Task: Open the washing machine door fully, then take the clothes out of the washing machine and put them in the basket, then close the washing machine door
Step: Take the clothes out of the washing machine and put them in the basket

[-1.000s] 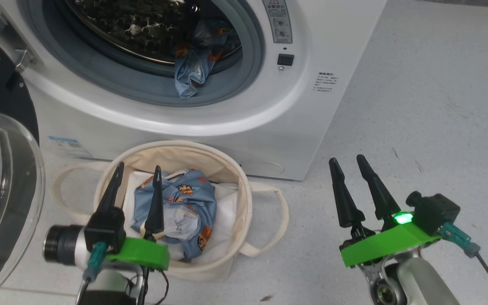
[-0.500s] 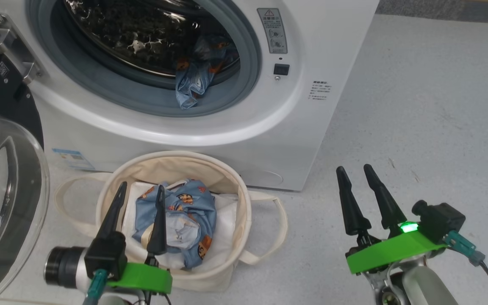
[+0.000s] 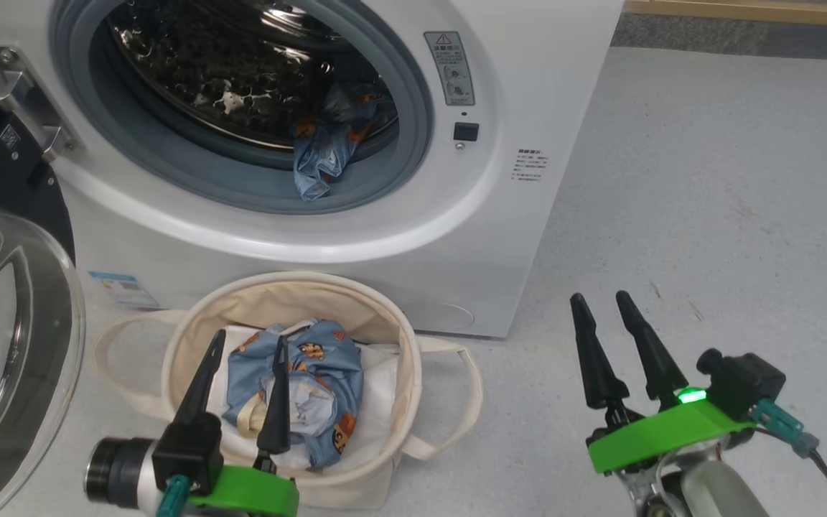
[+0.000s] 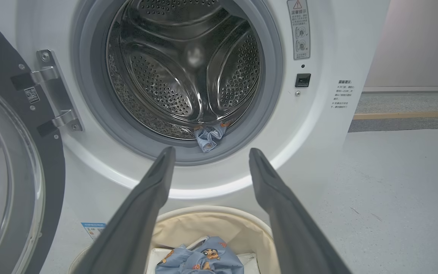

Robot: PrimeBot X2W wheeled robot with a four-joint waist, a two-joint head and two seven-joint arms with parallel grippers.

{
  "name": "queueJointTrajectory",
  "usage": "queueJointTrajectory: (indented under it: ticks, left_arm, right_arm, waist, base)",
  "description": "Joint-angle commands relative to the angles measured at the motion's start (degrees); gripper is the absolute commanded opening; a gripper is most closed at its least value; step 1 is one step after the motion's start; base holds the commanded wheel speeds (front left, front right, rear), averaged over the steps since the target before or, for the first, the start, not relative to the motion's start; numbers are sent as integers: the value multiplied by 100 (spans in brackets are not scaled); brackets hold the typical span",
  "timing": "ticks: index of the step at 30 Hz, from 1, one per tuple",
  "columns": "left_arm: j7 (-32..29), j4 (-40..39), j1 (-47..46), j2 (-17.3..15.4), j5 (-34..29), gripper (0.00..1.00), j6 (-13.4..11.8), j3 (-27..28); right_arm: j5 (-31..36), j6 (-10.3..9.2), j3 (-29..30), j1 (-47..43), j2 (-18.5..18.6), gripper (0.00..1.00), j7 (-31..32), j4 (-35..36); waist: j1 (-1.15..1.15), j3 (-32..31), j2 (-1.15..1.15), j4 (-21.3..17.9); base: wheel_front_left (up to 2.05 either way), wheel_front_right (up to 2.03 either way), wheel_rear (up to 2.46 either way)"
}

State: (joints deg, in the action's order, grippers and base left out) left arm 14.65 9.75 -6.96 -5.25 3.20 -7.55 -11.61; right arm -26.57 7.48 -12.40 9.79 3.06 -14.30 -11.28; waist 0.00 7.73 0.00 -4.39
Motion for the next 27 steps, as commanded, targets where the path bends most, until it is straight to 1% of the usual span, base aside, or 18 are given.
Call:
queueJointTrajectory:
  ticks: [1,15,27]
  left_arm:
    - [35,-174,-94,15,-1,100,2,207]
    - [35,-233,-54,70,-51,100,35,197]
    - [35,-152,83,104,-59,100,66,166]
  right_arm:
    - [-3,1,-130,-18,-18,100,-70,157]
    - [8,1,-130,-31,-18,100,-70,165]
    - [-44,1,-138,-149,-18,100,-70,100]
  waist:
    - [0,-13,0,-9]
    - [0,-18,0,-17]
    - [0,-238,0,-67]
  base:
    - [0,0,0]
    - [0,0,0]
    - [0,0,0]
